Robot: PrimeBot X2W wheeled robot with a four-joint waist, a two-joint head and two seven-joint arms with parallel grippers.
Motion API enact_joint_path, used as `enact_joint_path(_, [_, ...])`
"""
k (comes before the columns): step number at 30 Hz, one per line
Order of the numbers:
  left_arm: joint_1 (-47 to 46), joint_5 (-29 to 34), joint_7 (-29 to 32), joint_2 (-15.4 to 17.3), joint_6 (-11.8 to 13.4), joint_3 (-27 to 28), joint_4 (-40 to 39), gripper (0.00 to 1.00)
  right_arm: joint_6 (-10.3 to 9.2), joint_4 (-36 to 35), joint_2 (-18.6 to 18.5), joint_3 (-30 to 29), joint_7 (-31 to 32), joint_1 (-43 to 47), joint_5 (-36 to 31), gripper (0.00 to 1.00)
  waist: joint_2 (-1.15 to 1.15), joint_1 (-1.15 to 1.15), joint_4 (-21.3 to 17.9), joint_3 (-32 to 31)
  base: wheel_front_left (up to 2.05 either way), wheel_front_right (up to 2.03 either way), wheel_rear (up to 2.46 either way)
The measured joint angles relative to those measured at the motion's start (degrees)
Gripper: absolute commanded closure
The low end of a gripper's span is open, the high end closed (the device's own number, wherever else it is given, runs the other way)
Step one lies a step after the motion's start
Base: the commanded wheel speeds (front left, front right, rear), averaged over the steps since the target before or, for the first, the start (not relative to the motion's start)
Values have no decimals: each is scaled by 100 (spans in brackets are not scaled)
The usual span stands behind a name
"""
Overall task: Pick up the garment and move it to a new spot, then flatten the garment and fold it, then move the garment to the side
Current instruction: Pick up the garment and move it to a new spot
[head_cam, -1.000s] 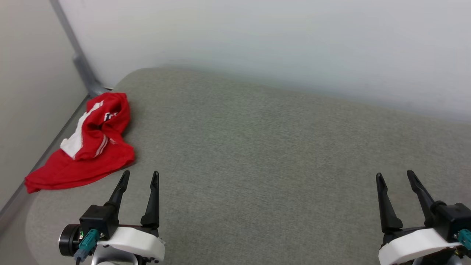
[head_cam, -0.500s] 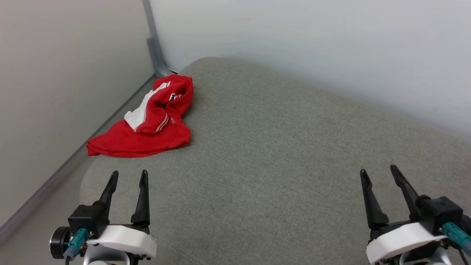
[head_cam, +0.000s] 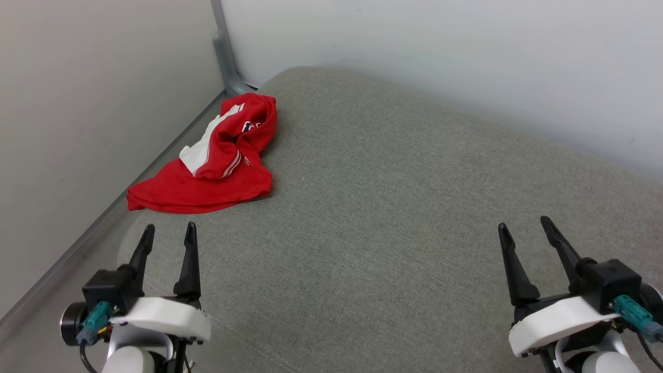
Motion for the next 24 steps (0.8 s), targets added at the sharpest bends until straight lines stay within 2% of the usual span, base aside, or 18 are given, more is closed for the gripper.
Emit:
enact_joint_path(6, [-797, -292, 0, 236, -14, -149, 398, 0, -1, -247, -1, -125, 186, -22, -147, 0, 0, 0, -21, 269, 0, 0, 0])
enact_joint_path(11, [-1563, -664, 183, 655, -20, -123, 861, 0, 0, -593, 5, -100, 438, -215, -420, 0, 0, 0, -216, 686, 0, 0, 0])
enact_joint_path(15, [-2243, -1100, 630, 1083, -21, -247, 1374, 0, 0, -850, 4, -78, 646, -396, -634, 0, 0, 1, -416, 1112, 0, 0, 0])
enact_joint_path(24, [-3515, -2552, 2068, 2194, -21, -1013, 2336, 0, 0, -1261, 4, 32, 934, -916, -1043, 0, 0, 1, -862, 2185, 0, 0, 0])
